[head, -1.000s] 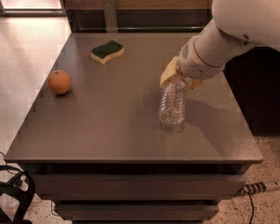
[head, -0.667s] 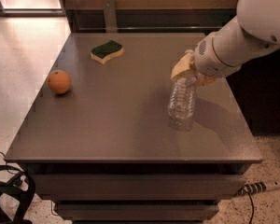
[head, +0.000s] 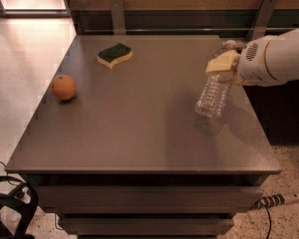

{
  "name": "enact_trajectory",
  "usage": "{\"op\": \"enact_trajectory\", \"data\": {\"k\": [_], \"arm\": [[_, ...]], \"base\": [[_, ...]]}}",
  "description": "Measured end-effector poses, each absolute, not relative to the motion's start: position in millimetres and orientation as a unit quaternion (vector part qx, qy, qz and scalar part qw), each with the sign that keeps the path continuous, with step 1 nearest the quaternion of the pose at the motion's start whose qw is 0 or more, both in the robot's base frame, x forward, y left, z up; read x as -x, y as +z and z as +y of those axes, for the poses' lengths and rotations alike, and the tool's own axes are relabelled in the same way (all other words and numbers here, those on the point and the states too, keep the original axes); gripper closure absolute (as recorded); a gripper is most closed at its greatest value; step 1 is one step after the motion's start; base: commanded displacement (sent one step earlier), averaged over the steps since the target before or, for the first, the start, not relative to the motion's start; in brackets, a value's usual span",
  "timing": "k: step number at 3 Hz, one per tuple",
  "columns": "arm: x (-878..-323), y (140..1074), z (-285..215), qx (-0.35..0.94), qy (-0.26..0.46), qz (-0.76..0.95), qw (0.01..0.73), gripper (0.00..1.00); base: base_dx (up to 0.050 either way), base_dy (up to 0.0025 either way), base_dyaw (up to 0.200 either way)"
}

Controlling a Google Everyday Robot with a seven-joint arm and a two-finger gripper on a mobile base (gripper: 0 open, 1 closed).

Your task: Place water bottle upright

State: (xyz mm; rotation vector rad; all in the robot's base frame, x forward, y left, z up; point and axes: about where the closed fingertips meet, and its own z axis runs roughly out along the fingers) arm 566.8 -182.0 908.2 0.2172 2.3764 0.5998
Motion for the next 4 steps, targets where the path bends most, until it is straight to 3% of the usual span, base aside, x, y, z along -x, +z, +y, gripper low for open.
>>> {"op": "enact_trajectory", "data": {"k": [2,4], "arm": [[-563,935,-221,-0.113,0.261,0.834,0.473,1.00],[-558,965,-228,-0.102,0.272,0.792,0.538,1.00]], "base": [[0.000,0.00000,0.000],[0.000,0.00000,0.000]]}}
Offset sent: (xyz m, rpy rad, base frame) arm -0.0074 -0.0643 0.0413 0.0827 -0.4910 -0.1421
